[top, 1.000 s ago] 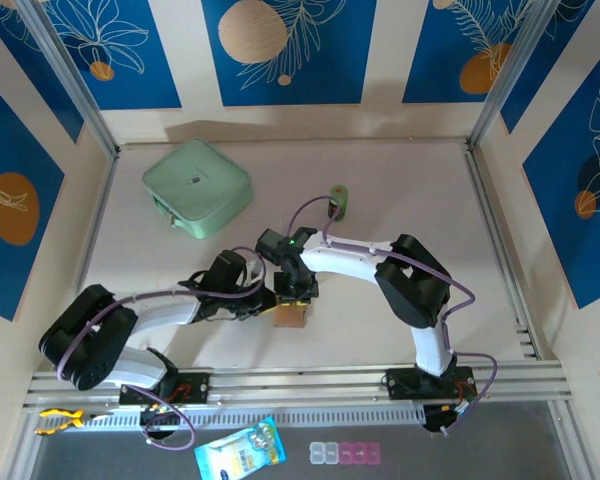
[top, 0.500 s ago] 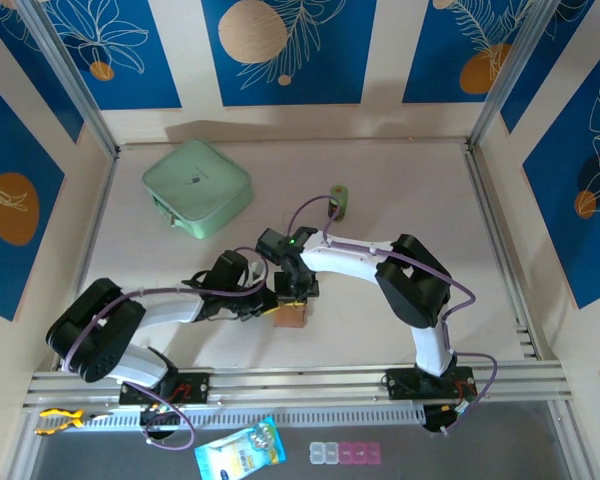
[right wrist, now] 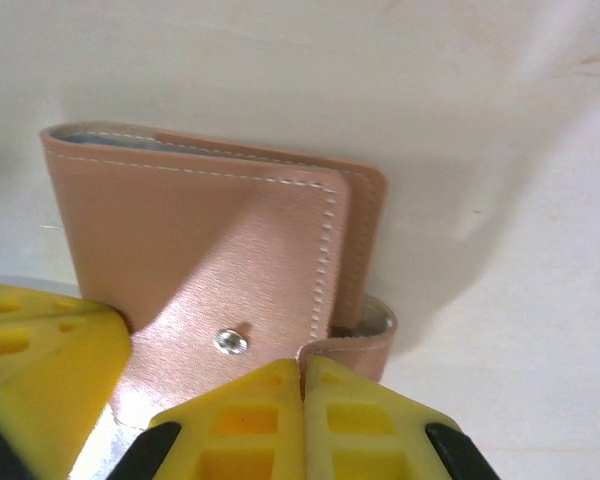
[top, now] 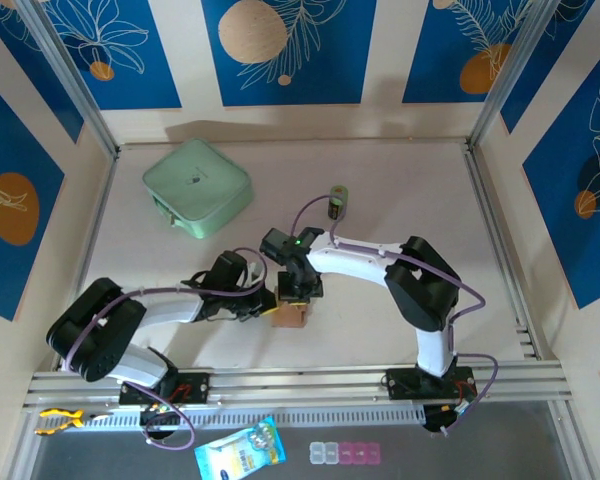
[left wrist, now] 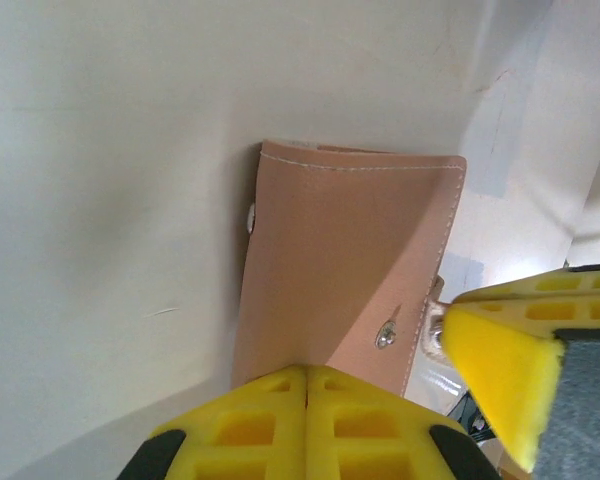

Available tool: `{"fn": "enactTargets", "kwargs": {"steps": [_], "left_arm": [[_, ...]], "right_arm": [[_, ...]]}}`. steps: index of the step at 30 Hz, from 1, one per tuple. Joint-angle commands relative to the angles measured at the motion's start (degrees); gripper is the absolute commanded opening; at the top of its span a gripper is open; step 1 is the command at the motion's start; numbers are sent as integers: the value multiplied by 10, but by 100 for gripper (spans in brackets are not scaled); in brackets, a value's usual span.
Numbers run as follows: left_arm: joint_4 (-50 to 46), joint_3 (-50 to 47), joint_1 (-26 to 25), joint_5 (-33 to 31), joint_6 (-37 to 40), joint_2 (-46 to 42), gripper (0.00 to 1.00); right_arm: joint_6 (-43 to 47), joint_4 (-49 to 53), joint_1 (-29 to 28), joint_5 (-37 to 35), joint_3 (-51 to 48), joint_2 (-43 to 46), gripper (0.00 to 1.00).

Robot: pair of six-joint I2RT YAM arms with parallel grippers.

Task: Take the credit cards out of the card holder

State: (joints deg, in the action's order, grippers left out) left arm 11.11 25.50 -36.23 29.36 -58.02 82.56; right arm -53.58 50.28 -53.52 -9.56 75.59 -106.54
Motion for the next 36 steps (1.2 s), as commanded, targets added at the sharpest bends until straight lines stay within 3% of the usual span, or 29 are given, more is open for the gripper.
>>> {"fn": "enactTargets", "kwargs": {"steps": [1, 3, 7, 11, 25, 36], "left_arm": [[-49, -6, 9, -13, 10, -9, 0], [-53, -1, 8, -12, 9, -16, 0], [-59, 13, 8, -9, 8, -34, 11], [-91, 36, 8, -11, 19, -47, 17], [-141, 66, 9, -25, 29, -60, 19], [-147, 69, 10, -34, 26, -61, 19]], "right_arm": [[4, 25, 10, -18, -26, 36, 7], [4, 24, 16, -21, -40, 47, 11], [4, -9, 25, -10, -71, 61, 16], [4, -38, 31, 10, -82, 57, 20], [7, -100, 34, 44, -96, 14, 22], [2, -107, 38, 41, -138, 44, 20]]}}
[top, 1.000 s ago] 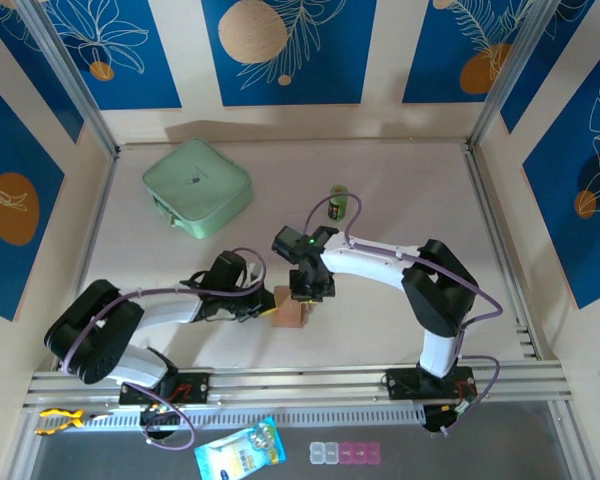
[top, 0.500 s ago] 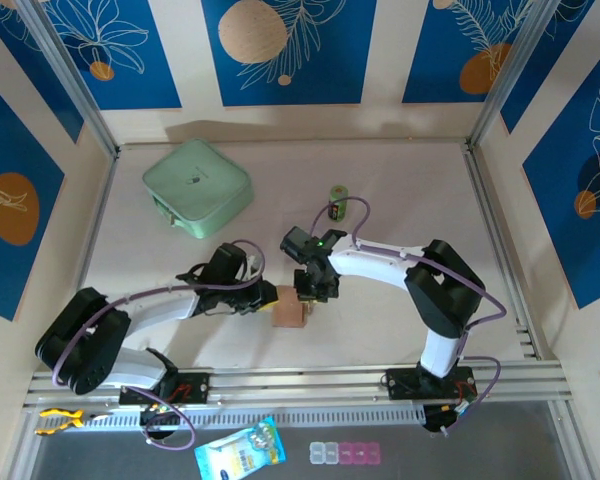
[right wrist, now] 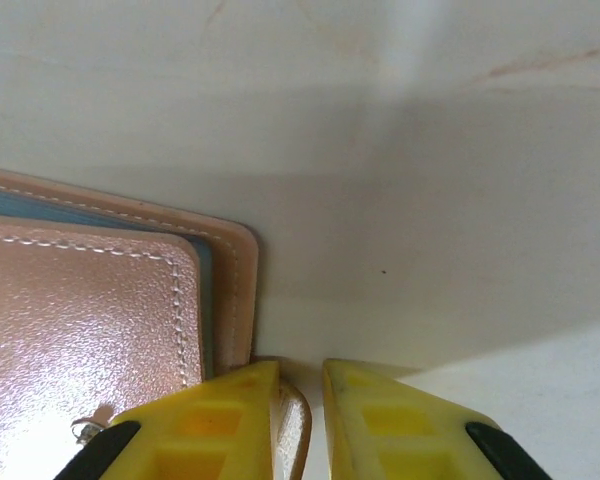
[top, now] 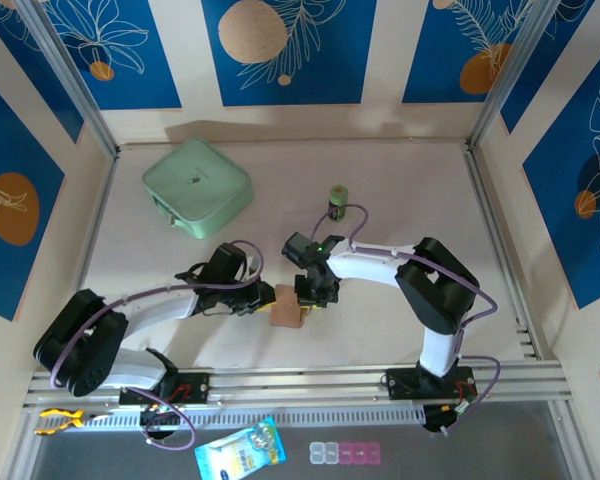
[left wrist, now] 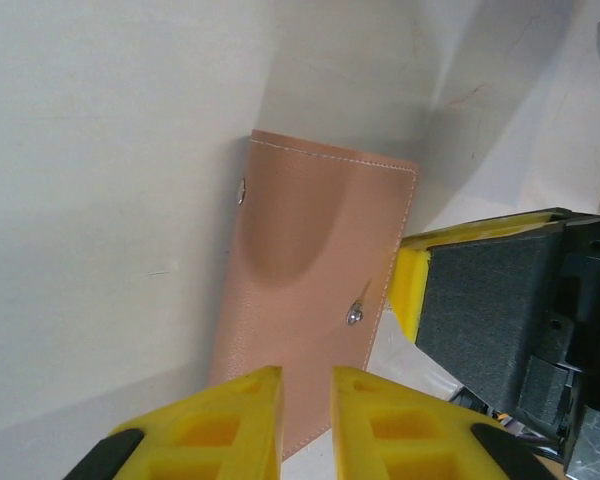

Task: Take the credit cards out of the card holder

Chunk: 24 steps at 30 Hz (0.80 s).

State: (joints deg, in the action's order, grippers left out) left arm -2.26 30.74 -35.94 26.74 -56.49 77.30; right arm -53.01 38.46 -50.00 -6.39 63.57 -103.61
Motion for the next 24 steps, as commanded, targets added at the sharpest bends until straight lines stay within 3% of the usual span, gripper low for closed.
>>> {"fn": "enactTargets", "kwargs": {"steps": [1, 8, 24], "left_arm": [[-14, 17, 8, -9, 11, -9, 19], [-13, 25, 8, -8, 14, 0, 19], [-9, 28, 7, -11, 12, 8, 20]], "right_arm": [[-4, 9, 3, 11, -21, 17, 20], [-16, -16, 0, 40, -33, 17, 20], [-21, 0, -5, 23, -33, 49, 16]]}}
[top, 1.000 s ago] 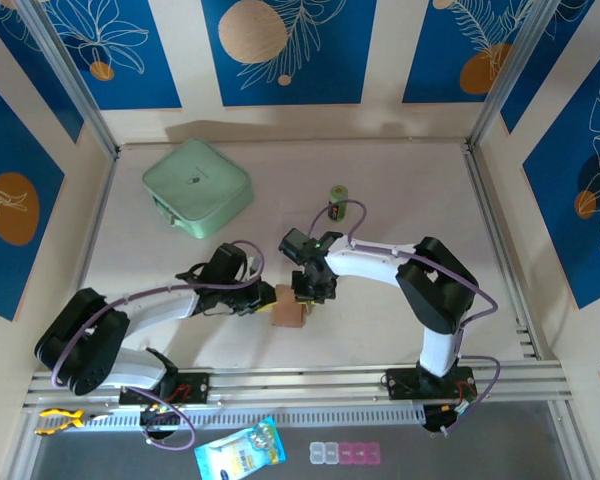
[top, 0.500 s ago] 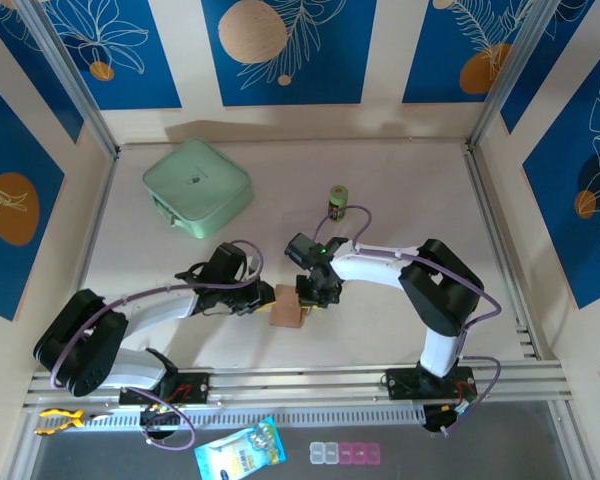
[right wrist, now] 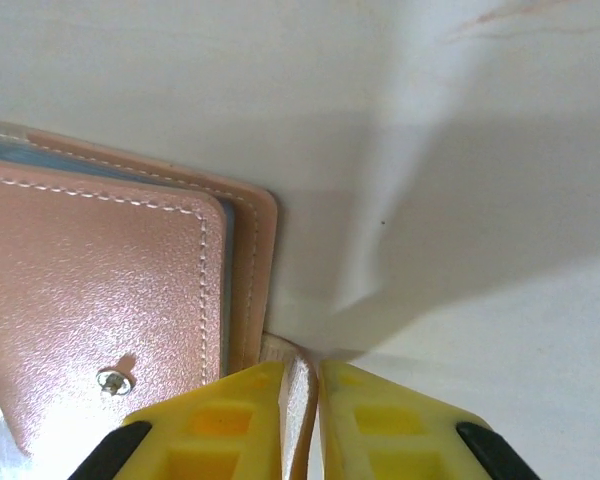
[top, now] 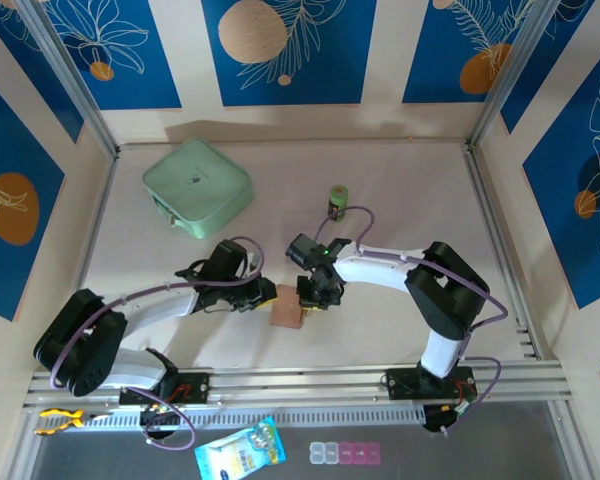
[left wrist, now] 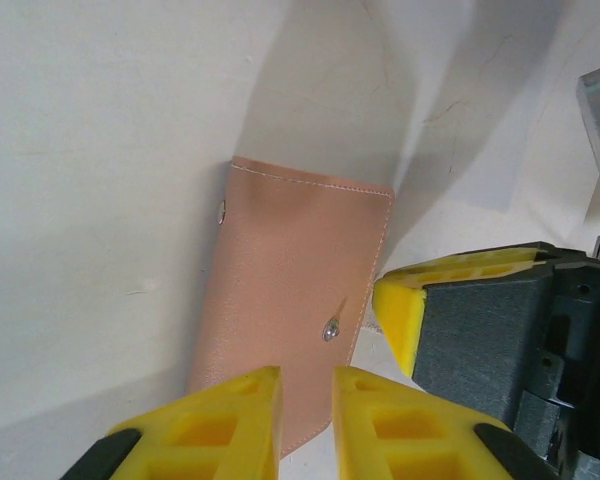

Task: Take the credit cards out of the card holder

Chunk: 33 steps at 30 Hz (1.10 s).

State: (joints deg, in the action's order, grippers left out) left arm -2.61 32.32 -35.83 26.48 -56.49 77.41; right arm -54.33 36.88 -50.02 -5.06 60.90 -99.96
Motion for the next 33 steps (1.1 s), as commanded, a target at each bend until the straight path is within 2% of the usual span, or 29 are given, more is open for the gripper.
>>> {"fn": "enactTargets", "kwargs": {"steps": [1, 12, 24, 33], "left_arm": [[-5, 13, 6, -8, 11, 9, 20], [2, 18, 6, -8, 10, 9, 20], [-45, 40, 8, -37, 39, -11, 21], [-67, 48, 7, -60, 46, -47, 22]], "right_arm": [[-8, 15, -4, 11, -6, 12, 15], [8, 33, 8, -1, -3, 37, 9], [79, 86, 43, -16, 8, 108, 8], [104, 117, 41, -16, 49, 126, 7]]}}
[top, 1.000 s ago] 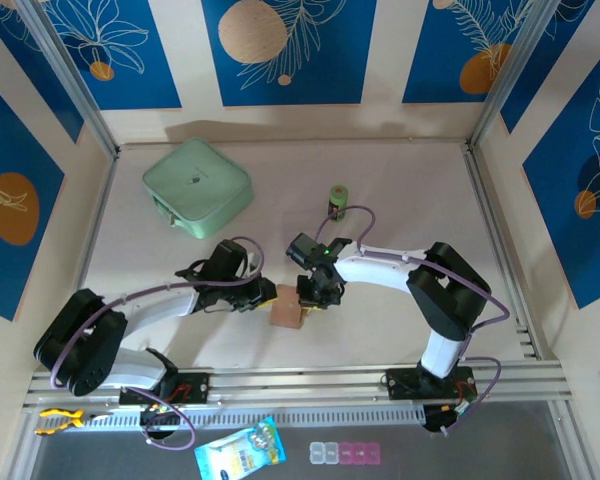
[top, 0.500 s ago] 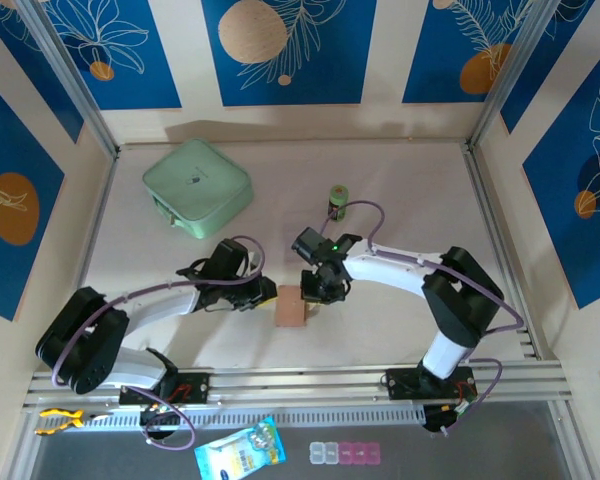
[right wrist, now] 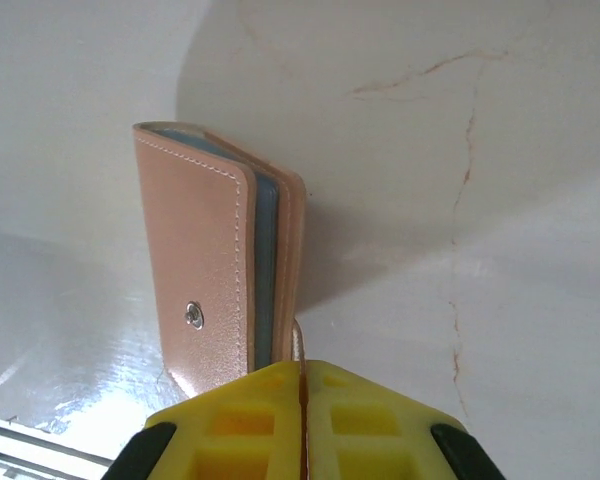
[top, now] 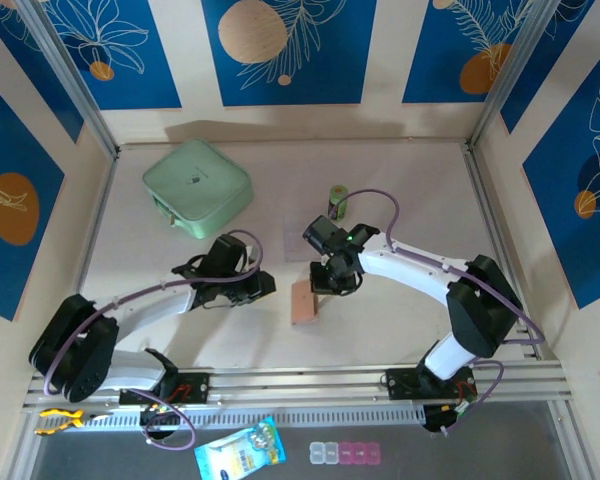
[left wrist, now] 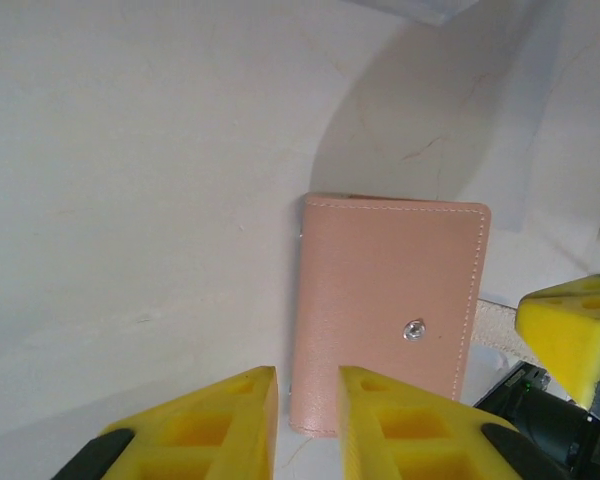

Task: Take the credit cards out of the card holder

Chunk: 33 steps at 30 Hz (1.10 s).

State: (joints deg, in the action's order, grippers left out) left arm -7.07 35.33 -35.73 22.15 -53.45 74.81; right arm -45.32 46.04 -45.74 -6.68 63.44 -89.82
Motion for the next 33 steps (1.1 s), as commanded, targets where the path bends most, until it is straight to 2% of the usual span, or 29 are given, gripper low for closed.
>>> {"fn": "enactTargets", "kwargs": {"steps": [1, 22, 28, 33], "left_arm": [[-27, 19, 6, -20, 17, -25, 22], [-29, 4, 7, -22, 33, -42, 24], [-5, -5, 7, -4, 27, -18, 24], [7, -8, 7, 6, 23, 1, 24]], "right_arm": [[14, 27, -2, 0, 27, 26, 7], [33, 34, -39, 9, 106, 5, 7], [54, 41, -42, -12, 91, 21, 7], [47, 57, -13, -26, 47, 37, 7]]}}
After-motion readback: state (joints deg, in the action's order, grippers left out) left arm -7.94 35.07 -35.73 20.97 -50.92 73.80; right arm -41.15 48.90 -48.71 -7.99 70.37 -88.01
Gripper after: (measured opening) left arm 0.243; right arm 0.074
